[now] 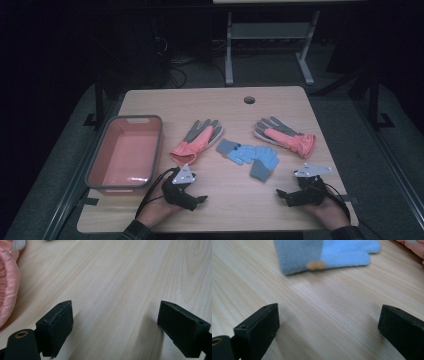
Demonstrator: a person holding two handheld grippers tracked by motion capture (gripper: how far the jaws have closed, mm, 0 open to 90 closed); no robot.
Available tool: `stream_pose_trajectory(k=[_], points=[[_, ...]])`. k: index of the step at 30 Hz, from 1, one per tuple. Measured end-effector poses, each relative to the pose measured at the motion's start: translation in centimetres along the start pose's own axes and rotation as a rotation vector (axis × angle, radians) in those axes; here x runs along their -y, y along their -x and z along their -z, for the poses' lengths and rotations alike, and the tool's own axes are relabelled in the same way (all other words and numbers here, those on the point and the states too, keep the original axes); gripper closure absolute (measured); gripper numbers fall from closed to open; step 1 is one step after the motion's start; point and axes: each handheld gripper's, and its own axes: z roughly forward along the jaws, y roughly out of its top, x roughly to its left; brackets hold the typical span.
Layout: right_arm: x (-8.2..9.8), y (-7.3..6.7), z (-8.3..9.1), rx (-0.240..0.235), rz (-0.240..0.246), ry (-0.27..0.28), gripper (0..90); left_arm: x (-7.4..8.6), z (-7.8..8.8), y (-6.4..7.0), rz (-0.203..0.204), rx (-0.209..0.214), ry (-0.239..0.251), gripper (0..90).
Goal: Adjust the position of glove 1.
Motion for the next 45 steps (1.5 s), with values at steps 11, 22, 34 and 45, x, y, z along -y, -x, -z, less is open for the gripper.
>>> stream_pose_trajectory(k=[11, 22, 34, 45], points=[[-0.1, 0.2, 0.3, 0.007, -0.005, -0.023, 7.2, -0.1, -0.1, 0.0, 0.004, -0.002, -0.001, 12.7], [-2.0, -0.4, 1.9, 0.024, -0.015, 0.007, 61.0, -0.1, -0.1, -0.1, -0.005, -0.005, -0.002, 12.7], [-4.3, -1.1, 1.3, -0.044, 0.011, 0.035, 90.0, -0.2, -0.2, -0.1, -0.004, -0.007, -0.002, 12.7], [-6.6, -1.4, -0.1, -0.073, 0.045, 0.043, 90.0, -0.2, -0.2, -0.1, -0.001, -0.004, 0.000, 12.7]])
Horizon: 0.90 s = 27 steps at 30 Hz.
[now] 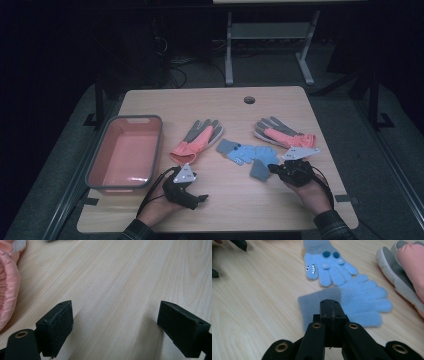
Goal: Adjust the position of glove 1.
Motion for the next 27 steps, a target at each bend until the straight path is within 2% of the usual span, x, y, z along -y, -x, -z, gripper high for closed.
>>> stream_pose_trajectory(k=[7, 12, 14, 22, 27], points=[[-0.6, 0.2, -1.1, -0.022, 0.010, -0.018, 90.0, -0.1, 0.1, -0.1, -0.012, 0.002, -0.014, 12.7], [-0.4, 0.4, -1.3, -0.022, 0.009, -0.030, 90.0, -0.1, 0.1, -0.1, -0.012, 0.003, -0.013, 12.7], [-0.3, 0.6, -1.4, -0.023, 0.001, -0.041, 90.0, 0.0, 0.0, -0.1, -0.010, 0.001, -0.008, 12.7], [0.0, 0.8, -3.0, -0.035, 0.024, -0.107, 90.0, -0.1, 0.0, -0.1, -0.007, 0.001, -0.006, 12.7], [0.3, 0.9, -3.2, -0.043, 0.019, -0.127, 90.0, -0.1, 0.0, -0.1, -0.008, 0.000, -0.010, 12.7]])
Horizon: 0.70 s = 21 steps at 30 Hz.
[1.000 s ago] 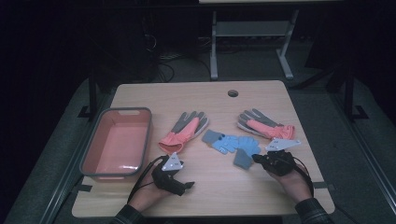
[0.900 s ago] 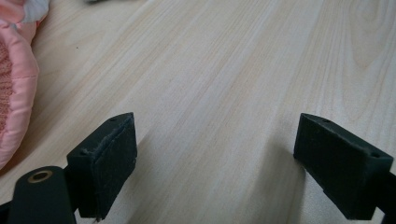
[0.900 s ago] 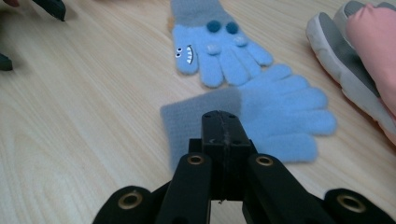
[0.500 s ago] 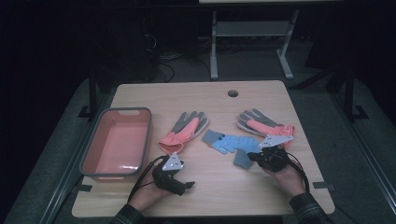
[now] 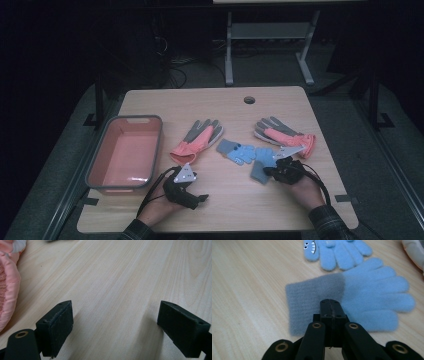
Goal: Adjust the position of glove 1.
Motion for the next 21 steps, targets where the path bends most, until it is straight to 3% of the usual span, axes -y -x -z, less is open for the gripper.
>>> stream_pose_trajectory(k=[8, 21], points=[[0.5, -0.7, 0.3, -0.021, 0.009, -0.009, 90.0, 0.0, 0.0, 0.0, -0.001, -0.003, -0.001, 12.7], [1.3, -3.1, 1.1, -0.073, 0.036, -0.033, 90.0, 0.0, 0.0, 0.0, -0.001, -0.003, 0.001, 12.7]])
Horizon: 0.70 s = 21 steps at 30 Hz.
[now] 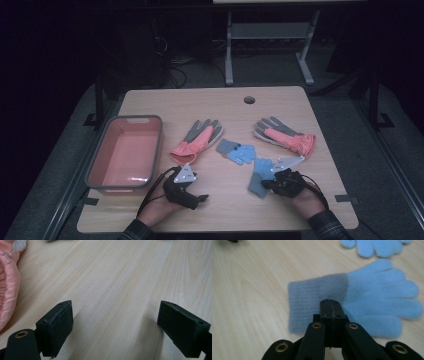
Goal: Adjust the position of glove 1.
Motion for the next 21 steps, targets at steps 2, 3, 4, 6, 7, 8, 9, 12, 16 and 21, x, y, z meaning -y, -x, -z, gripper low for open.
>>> stream_pose_trajectory(k=[2, 3, 4, 6, 7, 8, 9, 12, 16, 21], points=[[0.0, -0.6, 0.0, -0.013, 0.008, -0.006, 90.0, 0.0, 0.0, 0.0, 0.000, 0.000, 0.001, 12.7], [0.0, -0.8, 0.0, -0.016, 0.012, -0.009, 90.0, 0.0, 0.0, 0.0, 0.000, 0.000, 0.001, 12.7], [0.0, -1.1, 0.0, -0.017, 0.017, -0.011, 90.0, 0.0, 0.0, 0.0, 0.002, 0.000, 0.000, 12.7], [-0.1, -1.5, 0.0, -0.026, 0.020, -0.016, 90.0, 0.0, 0.0, 0.0, 0.001, 0.000, 0.001, 12.7], [-0.2, -1.7, -0.1, -0.032, 0.024, -0.015, 90.0, 0.0, 0.0, 0.1, 0.007, 0.002, 0.000, 12.7], [-0.2, -2.0, -0.1, -0.040, 0.024, -0.016, 90.0, 0.0, 0.0, 0.0, 0.006, 0.002, 0.000, 12.7], [-0.3, -2.2, -0.3, -0.045, 0.037, -0.016, 90.0, 0.0, 0.0, 0.0, 0.006, 0.002, 0.000, 12.7], [-0.5, -2.9, -0.5, -0.060, 0.046, -0.021, 90.0, 0.0, 0.0, 0.0, 0.006, 0.002, 0.001, 12.7], [-0.9, -3.9, -0.9, -0.087, 0.068, -0.026, 90.0, 0.0, 0.0, 0.0, 0.006, 0.002, 0.001, 12.7], [-1.2, -4.5, -1.2, -0.097, 0.093, -0.019, 90.0, 0.0, 0.0, 0.1, 0.006, 0.001, 0.003, 12.7]])
